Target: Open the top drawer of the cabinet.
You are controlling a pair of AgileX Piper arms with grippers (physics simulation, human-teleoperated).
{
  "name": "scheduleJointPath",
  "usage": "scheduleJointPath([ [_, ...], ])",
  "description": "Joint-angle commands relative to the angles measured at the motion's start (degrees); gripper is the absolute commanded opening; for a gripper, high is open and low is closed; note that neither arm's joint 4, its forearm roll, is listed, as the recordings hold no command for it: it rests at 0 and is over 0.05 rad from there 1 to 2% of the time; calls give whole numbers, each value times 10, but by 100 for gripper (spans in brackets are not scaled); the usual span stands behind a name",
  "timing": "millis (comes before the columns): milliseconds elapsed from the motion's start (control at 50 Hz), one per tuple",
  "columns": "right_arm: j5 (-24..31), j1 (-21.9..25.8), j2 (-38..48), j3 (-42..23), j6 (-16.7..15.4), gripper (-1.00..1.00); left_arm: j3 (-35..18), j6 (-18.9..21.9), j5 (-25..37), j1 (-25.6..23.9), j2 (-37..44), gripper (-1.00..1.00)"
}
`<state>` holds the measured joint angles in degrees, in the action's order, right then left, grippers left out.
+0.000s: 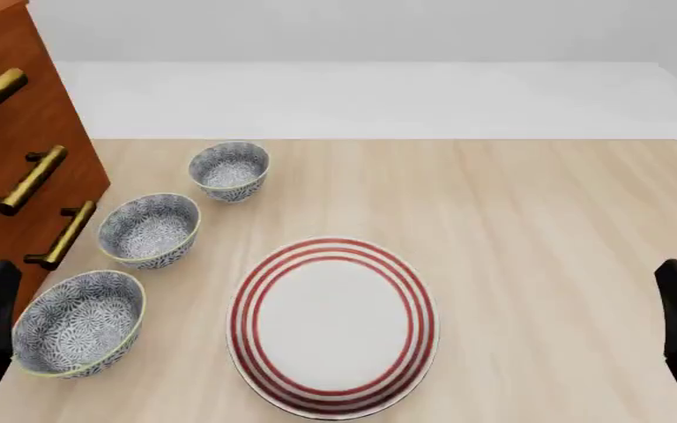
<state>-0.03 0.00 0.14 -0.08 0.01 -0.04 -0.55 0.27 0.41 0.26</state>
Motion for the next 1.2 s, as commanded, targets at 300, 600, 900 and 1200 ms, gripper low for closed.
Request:
scheduleJointPath([
  [300, -1, 0, 3, -2, 0, 100, -6, -12, 12, -2, -3, 100],
  [600, -1, 0, 3, -2, 0, 100, -17, 116, -65, 28, -3, 100],
  [900, -1, 0, 3, -2, 0, 100, -1, 267, -166, -11, -3, 100],
  [1200, -1, 0, 3, -2, 0, 100, 0, 358, -194, -8, -3, 100],
])
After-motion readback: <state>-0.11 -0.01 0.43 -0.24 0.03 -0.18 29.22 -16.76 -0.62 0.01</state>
